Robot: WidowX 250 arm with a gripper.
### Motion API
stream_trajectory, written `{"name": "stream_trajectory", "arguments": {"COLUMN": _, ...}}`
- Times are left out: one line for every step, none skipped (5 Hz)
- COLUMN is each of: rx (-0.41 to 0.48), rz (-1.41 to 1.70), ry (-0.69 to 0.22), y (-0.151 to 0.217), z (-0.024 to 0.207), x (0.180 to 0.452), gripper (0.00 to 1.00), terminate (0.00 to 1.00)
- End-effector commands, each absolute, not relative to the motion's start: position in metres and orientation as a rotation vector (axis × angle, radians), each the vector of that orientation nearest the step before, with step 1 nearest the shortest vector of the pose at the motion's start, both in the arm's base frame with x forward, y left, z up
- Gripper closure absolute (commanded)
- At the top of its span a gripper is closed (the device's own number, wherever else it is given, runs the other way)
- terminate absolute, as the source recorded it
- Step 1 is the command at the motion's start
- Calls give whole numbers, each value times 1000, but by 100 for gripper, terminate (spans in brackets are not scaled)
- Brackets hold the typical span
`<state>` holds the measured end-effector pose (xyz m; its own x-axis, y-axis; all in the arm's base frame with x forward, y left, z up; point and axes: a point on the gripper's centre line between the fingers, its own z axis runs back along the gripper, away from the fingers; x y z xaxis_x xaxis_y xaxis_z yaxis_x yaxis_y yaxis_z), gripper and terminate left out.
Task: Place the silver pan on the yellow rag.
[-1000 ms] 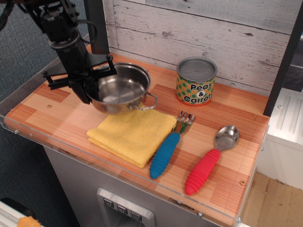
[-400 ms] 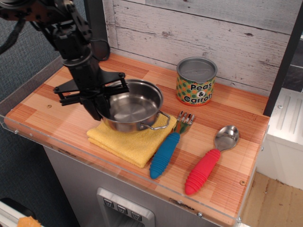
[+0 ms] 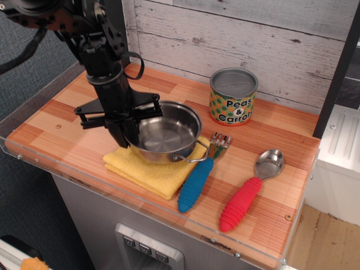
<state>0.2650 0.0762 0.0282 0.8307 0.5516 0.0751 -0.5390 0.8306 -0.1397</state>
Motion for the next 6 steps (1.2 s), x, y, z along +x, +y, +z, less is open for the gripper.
{"name": "stream_trajectory", "arguments": {"rx": -100, "rz": 578, "ry": -133, "y": 85, "z": 28, "x": 261, "gripper": 100, "terminate": 0}}
{"name": "stream_trajectory", "arguments": {"rx": -101, "rz": 583, "ry": -115, "y": 86, "z": 24, "x": 261, "gripper": 100, "terminate": 0}}
{"name": "stream_trajectory", "arguments": {"rx": -116, "rz": 561, "ry": -97, "y": 88, "z": 28, "x": 261, "gripper": 0, "terminate": 0}}
{"name": "stream_trajectory", "arguments": {"rx": -118, "rz": 545, "ry": -106, "y": 86, "z": 36, "x": 259, "gripper": 0, "terminate": 0}}
{"name": "stream_trajectory", "arguments": {"rx": -138, "rz": 551, "ry": -121, "y": 87, "z": 48, "x": 258, "gripper": 0, "terminate": 0}}
{"name": "stream_trajectory", "arguments": {"rx": -135, "rz": 542, "ry": -135, "y": 86, "z": 59, "x": 256, "gripper": 0, "terminate": 0}}
